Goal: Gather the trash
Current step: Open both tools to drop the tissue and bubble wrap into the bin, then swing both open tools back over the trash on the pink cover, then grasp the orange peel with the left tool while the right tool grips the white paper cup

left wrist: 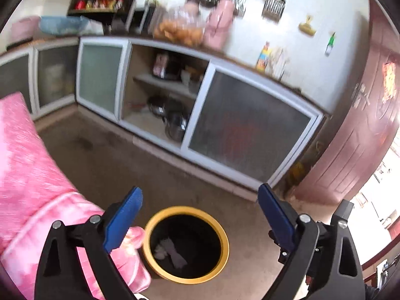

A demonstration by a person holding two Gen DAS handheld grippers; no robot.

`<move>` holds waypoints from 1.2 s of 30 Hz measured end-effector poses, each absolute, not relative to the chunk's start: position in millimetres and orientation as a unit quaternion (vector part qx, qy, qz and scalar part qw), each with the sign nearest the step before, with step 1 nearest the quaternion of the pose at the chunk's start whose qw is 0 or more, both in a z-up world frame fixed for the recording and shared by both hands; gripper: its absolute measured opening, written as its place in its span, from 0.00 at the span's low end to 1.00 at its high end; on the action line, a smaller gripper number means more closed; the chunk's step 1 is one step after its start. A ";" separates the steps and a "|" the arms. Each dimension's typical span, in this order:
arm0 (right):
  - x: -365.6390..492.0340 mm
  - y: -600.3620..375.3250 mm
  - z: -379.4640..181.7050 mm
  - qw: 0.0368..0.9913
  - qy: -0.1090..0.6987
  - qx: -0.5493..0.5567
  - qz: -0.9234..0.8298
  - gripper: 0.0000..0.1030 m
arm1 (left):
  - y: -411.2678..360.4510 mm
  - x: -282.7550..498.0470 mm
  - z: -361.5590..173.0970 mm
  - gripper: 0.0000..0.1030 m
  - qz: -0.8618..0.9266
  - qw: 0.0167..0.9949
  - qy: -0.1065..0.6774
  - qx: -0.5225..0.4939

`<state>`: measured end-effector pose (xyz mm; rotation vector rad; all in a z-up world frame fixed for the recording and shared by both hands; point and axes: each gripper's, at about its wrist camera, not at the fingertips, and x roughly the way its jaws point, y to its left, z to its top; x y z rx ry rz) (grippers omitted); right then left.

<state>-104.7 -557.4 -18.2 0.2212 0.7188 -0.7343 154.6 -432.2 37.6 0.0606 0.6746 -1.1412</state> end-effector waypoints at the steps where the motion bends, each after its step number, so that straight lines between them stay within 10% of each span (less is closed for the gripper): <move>1: -104.0 -549.8 -10.4 0.873 0.332 0.097 -0.345 0.67 | -416.8 151.7 47.4 0.91 -0.527 0.794 0.303 0.022; 19: 42.8 -281.0 87.7 0.970 0.220 -0.056 -0.085 0.72 | -31.7 152.0 63.2 0.92 -0.207 0.943 0.257 0.034; 36: 119.1 -181.8 57.7 0.957 0.265 -0.111 -0.036 0.72 | 7.2 210.9 1.0 0.92 -0.153 0.921 0.359 0.008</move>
